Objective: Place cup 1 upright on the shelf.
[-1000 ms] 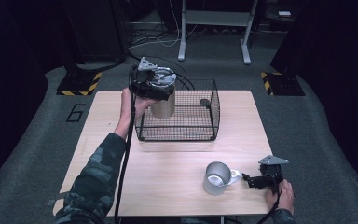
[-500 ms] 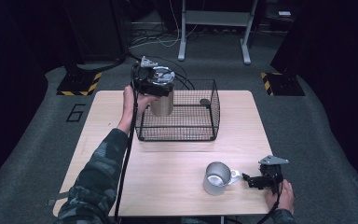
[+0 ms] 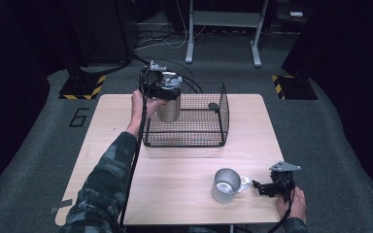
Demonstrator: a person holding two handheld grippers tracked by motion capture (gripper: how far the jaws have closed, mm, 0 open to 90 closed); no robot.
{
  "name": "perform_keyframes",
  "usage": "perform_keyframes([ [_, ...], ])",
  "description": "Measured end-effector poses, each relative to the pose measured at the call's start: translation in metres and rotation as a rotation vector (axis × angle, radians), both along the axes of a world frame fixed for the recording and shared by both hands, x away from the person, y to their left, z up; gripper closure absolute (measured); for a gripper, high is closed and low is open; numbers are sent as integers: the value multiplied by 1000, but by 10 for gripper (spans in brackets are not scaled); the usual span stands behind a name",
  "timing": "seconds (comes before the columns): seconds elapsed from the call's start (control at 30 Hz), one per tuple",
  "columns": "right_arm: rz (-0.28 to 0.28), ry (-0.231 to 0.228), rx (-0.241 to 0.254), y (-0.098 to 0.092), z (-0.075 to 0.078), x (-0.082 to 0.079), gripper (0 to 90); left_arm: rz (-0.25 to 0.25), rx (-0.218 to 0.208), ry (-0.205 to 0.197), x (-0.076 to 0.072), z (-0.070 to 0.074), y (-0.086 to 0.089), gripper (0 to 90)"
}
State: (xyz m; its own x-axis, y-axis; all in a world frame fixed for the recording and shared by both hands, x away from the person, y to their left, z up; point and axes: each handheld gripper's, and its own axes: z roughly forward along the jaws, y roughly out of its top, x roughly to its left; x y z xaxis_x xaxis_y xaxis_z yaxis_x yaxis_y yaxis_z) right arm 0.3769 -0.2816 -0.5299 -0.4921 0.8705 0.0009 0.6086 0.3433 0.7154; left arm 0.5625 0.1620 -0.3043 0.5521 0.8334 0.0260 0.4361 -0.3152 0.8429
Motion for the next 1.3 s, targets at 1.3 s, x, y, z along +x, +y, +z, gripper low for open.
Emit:
perform_keyframes([
  [1.3,1,-1,-1,0,0,0,0,114,17,81,31,-57,0,37],
])
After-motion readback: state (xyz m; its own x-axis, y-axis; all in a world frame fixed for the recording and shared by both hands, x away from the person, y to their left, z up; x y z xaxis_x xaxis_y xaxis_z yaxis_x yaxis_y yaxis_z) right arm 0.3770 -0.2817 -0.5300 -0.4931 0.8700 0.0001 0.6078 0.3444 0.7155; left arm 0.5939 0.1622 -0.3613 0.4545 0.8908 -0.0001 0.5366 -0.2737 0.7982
